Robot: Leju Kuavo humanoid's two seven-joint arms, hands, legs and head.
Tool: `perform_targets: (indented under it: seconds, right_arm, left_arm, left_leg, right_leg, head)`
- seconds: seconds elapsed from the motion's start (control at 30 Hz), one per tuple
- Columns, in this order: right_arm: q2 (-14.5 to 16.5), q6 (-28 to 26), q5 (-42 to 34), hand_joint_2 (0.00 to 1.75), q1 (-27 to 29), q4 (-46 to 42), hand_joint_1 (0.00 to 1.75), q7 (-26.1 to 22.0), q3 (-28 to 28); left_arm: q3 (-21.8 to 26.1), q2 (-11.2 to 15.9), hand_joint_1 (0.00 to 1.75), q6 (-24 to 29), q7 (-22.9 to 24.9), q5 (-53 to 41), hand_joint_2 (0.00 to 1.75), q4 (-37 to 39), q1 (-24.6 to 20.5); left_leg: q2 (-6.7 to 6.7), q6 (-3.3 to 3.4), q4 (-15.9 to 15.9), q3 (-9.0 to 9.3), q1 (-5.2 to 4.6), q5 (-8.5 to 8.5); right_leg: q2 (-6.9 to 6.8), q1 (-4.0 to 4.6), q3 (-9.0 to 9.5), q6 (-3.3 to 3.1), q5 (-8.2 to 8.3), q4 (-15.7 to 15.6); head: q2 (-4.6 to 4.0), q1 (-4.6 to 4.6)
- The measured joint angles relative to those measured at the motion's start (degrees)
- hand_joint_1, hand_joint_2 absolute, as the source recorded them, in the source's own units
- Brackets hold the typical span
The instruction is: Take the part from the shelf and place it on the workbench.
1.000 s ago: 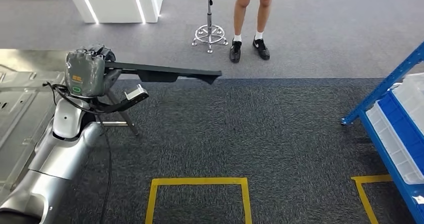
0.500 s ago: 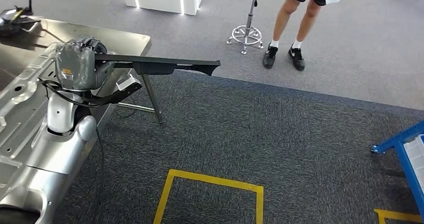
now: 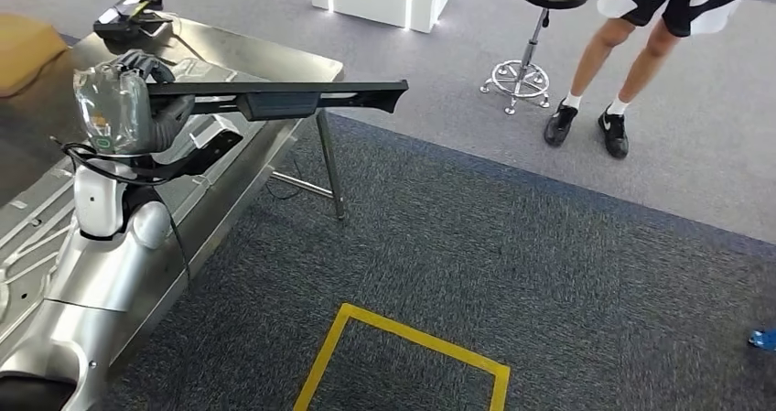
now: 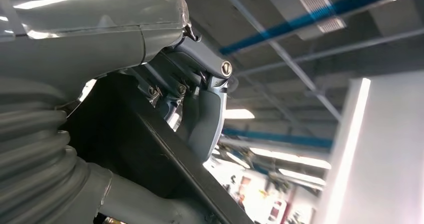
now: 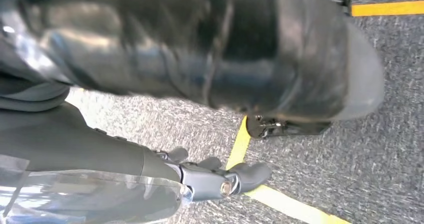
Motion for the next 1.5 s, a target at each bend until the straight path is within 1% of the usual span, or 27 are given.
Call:
perform_targets:
  seconds: [0.07, 0.1, 0.13, 0.2, 0.27, 0.37, 0.43, 0.47, 0.53, 0.57, 0.6, 0.67, 0.73, 0.8, 0.87, 0.9, 0.97, 1.0, 1.03, 1.1, 1.13, 1.2, 1.27, 1.3, 1.37, 1.43, 1.5]
  right_arm:
    - [0.07, 0.03, 0.00, 0.00, 0.07, 0.00, 0.00, -0.02, 0.00]
    - [0.11, 0.05, 0.01, 0.00, 0.07, 0.01, 0.00, -0.02, 0.01]
    - [0.20, 0.07, 0.02, 0.00, 0.07, 0.01, 0.00, -0.02, 0.01]
    - [0.31, 0.10, 0.04, 0.00, 0.05, 0.02, 0.00, -0.02, 0.01]
    - [0.34, 0.08, 0.08, 0.00, 0.01, 0.02, 0.00, -0.02, 0.01]
    - [0.37, 0.05, 0.13, 0.00, -0.19, 0.02, 0.00, -0.01, 0.01]
    - [0.41, -0.01, 0.17, 0.00, -0.32, 0.02, 0.00, 0.04, 0.01]
    - [0.44, -0.01, 0.19, 0.00, -0.26, 0.02, 0.00, 0.09, 0.01]
    - [0.51, -0.01, 0.21, 0.00, -0.07, 0.03, 0.00, 0.15, 0.01]
    - [0.56, -0.01, 0.22, 0.00, 0.03, 0.04, 0.00, 0.17, 0.01]
    - [0.58, -0.02, 0.26, 0.00, 0.07, 0.04, 0.00, 0.18, 0.01]
    - [0.59, -0.02, 0.34, 0.00, 0.10, 0.04, 0.00, 0.20, 0.01]
    - [0.45, -0.05, 0.37, 0.00, 0.20, 0.04, 0.00, 0.21, 0.01]
    - [0.28, -0.05, 0.38, 0.00, 0.26, 0.04, 0.00, 0.21, 0.01]
    - [0.29, -0.04, 0.39, 0.00, 0.10, 0.04, 0.00, 0.22, 0.01]
    - [0.35, -0.04, 0.39, 0.00, 0.03, 0.04, 0.00, 0.26, 0.01]
    - [0.47, -0.04, 0.38, 0.00, 0.06, 0.04, 0.00, 0.32, 0.01]
    - [0.48, -0.06, 0.37, 0.00, 0.13, 0.04, 0.00, 0.34, 0.01]
    - [0.49, -0.06, 0.26, 0.00, 0.19, 0.04, 0.00, 0.34, -0.01]
    - [0.56, -0.05, -0.14, 0.00, 0.20, 0.04, 0.00, 0.32, -0.07]
    - [0.63, -0.03, -0.35, 0.00, 0.17, 0.04, 0.00, 0.32, -0.12]
    - [0.81, -0.04, -0.52, 0.00, 0.07, 0.04, 0.00, 0.31, -0.25]
    - [0.93, -0.08, -0.56, 0.00, -0.07, 0.04, 0.00, 0.28, -0.40]
    - [0.96, -0.10, -0.60, 0.00, -0.15, 0.04, 0.00, 0.22, -0.46]
    - [0.97, -0.11, -0.72, 0.00, -0.27, 0.04, 0.00, -0.02, -0.51]
    - [0.97, -0.10, -0.85, 0.00, -0.32, 0.04, 0.00, -0.31, -0.54]
    - [0.97, -0.09, -0.98, 0.00, -0.33, 0.04, 0.00, -0.49, -0.56]
  left_arm:
    - [0.11, -0.01, 1.75, 0.06, -0.01, 0.02, 1.75, 0.04, -0.01]
    - [0.17, -0.01, 1.75, 0.07, -0.01, 0.03, 1.75, 0.07, 0.03]
    - [0.24, -0.01, 1.75, 0.07, -0.05, 0.07, 1.75, 0.11, 0.04]
    - [0.54, -0.02, 1.75, 0.07, -0.30, 0.32, 1.75, 0.22, -0.12]
    - [0.91, -0.05, 1.75, 0.12, -0.59, 0.61, 1.75, 0.31, -0.36]
    - [1.36, -0.08, 1.75, 0.41, -0.67, 0.97, 1.75, 0.50, -0.48]
    - [1.58, -0.09, 1.75, 0.60, -0.70, 1.17, 1.75, 0.59, -0.56]
    - [1.63, -0.12, 1.75, 0.66, -0.75, 1.33, 1.75, 0.60, -0.60]
    - [1.66, -0.26, 1.75, 0.74, -0.82, 1.70, 1.75, 0.74, -0.62]
    - [1.66, -0.35, 1.75, 0.78, -0.85, 1.91, 1.75, 0.85, -0.59]
    - [1.67, -0.44, 1.75, 0.79, -0.86, 2.04, 1.75, 0.96, -0.55]
    - [1.69, -0.52, 1.75, 0.79, -0.93, 2.15, 1.75, 1.05, -0.48]
    - [1.70, -0.62, 1.75, 0.81, -1.02, 2.14, 1.75, 1.11, -0.41]
    - [1.72, -0.71, 1.75, 0.86, -1.03, 2.15, 1.75, 1.32, -0.26]
    - [1.92, -0.75, 1.75, 0.84, -1.01, 2.22, 1.75, 1.57, -0.14]
    - [2.08, -0.76, 1.75, 0.77, -1.00, 2.30, 1.75, 1.71, -0.16]
    - [2.34, -0.83, 1.75, 0.40, -0.91, 2.59, 1.75, 2.30, -0.55]
    - [2.38, -0.91, 1.75, 0.18, -0.82, 2.76, 1.75, 2.74, -0.80]
    - [2.40, -1.02, 1.75, -0.12, -0.71, 2.92, 1.75, 3.28, -1.04]
    - [2.40, -1.22, 1.75, -0.79, -0.52, 3.16, 1.75, 4.58, -1.22]
    - [2.40, -1.30, 1.75, -1.19, -0.43, 3.27, 1.75, 5.32, -1.27]
    - [2.39, -1.54, 1.75, -1.95, -0.10, 3.47, 1.75, 7.02, -1.68]
    - [2.34, -2.12, 1.75, -2.48, 0.34, 3.55, 1.75, 9.02, -2.61]
    - [2.31, -2.50, 1.75, -2.64, 0.56, 3.53, 1.75, 10.11, -3.06]
    - [2.19, -3.43, 1.75, -2.83, 0.97, 3.49, 1.75, 12.46, -3.71]
    - [1.93, -4.46, 1.75, -2.91, 1.30, 3.59, 1.75, 14.99, -4.48]
    - [1.54, -5.47, 1.75, -2.92, 1.40, 3.87, 1.75, 17.41, -5.38]
  left_leg:
    - [0.99, -0.60, 5.97, -2.71, 0.44, -2.21]
    - [1.25, -0.96, 6.34, -2.79, 0.71, -1.75]
    - [1.57, -1.30, 4.54, -1.75, 0.95, -0.38]
    - [3.70, -1.88, -3.31, 2.54, 1.15, 3.08]
    - [5.39, -1.50, -8.31, 5.16, 0.96, 4.21]
    - [3.93, -0.21, -8.77, 5.14, 0.69, 4.18]
    - [2.67, 0.43, -8.91, 5.09, 0.77, 4.43]
    - [2.10, 0.71, -8.97, 5.10, 0.83, 4.52]
    - [0.86, 1.07, -8.97, 5.02, 0.69, 4.60]
    - [0.04, 1.21, -8.97, 5.00, 0.54, 4.64]
    - [-0.82, 1.29, -8.96, 5.00, 0.38, 4.66]
    - [-2.58, 1.36, -8.95, 5.03, 0.20, 4.72]
    - [-4.07, 1.32, -8.94, 4.96, 0.30, 4.78]
    - [-5.48, 0.98, -8.97, 4.69, 0.69, 4.93]
    - [-6.98, 0.29, -9.26, 4.42, 1.01, 5.24]
    - [-6.51, 0.02, -9.18, 4.27, 0.96, 5.14]
    - [-2.96, -0.47, -6.79, 3.17, 0.66, 3.34]
    - [-0.74, -0.72, -3.86, 1.90, 0.65, 1.60]
    - [0.53, -1.10, -0.28, 0.29, 0.77, -0.22]
    - [1.19, -1.85, 5.04, -2.07, 1.14, -1.96]
    - [1.30, -2.20, 4.90, -1.84, 1.34, -1.35]
    - [1.71, -2.72, -1.38, 1.74, 1.70, 1.93]
    - [2.10, -2.48, -7.74, 5.31, 1.58, 3.91]
    - [2.19, -2.11, -9.23, 6.08, 1.53, 4.14]
    - [2.07, -1.45, -9.52, 6.15, 1.39, 4.20]
    - [2.06, -1.28, -9.56, 6.11, 1.25, 4.25]
    - [2.07, -1.01, -9.56, 6.04, 1.12, 4.27]
  right_leg:
    - [-1.52, -0.12, -0.09, 0.13, -0.17, 0.17]
    - [-2.36, -0.27, -0.14, 0.33, -0.33, 0.35]
    - [-3.09, -0.45, -0.17, 0.57, -0.53, 0.57]
    - [-4.57, -0.74, -0.26, 1.28, -1.15, 1.34]
    - [-5.69, -0.63, -0.34, 1.98, -1.79, 2.14]
    - [-7.16, -0.52, -0.12, 2.62, -2.17, 2.34]
    - [-5.59, -0.90, -0.40, 3.09, -3.38, 3.52]
    - [-3.92, -1.06, -1.37, 3.24, -4.86, 5.77]
    - [-1.10, -1.16, -4.85, 3.21, -8.35, 13.05]
    - [-0.48, -1.10, -6.76, 3.05, -9.47, 16.62]
    - [-0.25, -0.97, -7.83, 2.78, -9.33, 18.25]
    - [0.54, -0.53, -6.96, 1.91, -5.91, 14.94]
    - [3.92, -0.14, -3.95, 0.87, -1.86, 7.25]
    - [6.45, 0.11, -2.18, 0.31, -0.50, 3.11]
    - [5.44, 0.19, -1.69, 0.21, -0.43, 2.28]
    - [4.53, 0.10, -1.33, 0.22, -0.21, 1.62]
    - [2.64, -0.20, -0.50, 0.17, 0.32, 0.17]
    - [1.75, -0.19, -0.26, 0.14, 0.40, -0.16]
    - [1.03, -0.20, -0.20, 0.08, 0.37, -0.22]
    - [-0.27, -0.35, -0.29, 0.26, 0.14, 0.02]
    - [-0.76, -0.49, -0.33, 0.46, 0.00, 0.23]
    - [-1.60, -0.79, -0.40, 1.02, -0.47, 0.93]
    - [-2.16, -0.78, -0.72, 1.69, -1.00, 1.78]
    - [-2.31, -0.65, -0.88, 1.84, -1.25, 2.16]
    - [-2.32, -0.50, -1.08, 1.32, -1.26, 2.36]
    - [-2.27, -0.55, -1.10, 0.82, -1.05, 2.18]
    - [-2.26, -0.64, -1.00, 1.10, -0.86, 1.92]
  head:
    - [0.01, -0.01]
    - [0.01, -0.01]
    - [0.00, -0.01]
    - [-0.01, -0.01]
    - [0.00, -0.01]
    - [0.00, 0.01]
    - [0.01, 0.01]
    - [0.01, 0.02]
    - [0.01, 0.02]
    - [0.01, 0.02]
    - [0.01, 0.02]
    - [0.01, 0.02]
    - [0.00, 0.00]
    - [0.00, 0.01]
    - [0.00, 0.03]
    - [0.00, 0.02]
    - [0.00, -0.05]
    - [0.00, -0.08]
    - [0.01, -0.11]
    - [0.00, -0.11]
    - [-0.01, -0.11]
    - [-0.01, -0.13]
    - [0.01, -0.12]
    - [0.01, -0.11]
    - [0.01, -0.08]
    - [0.00, -0.09]
    - [0.00, -0.09]
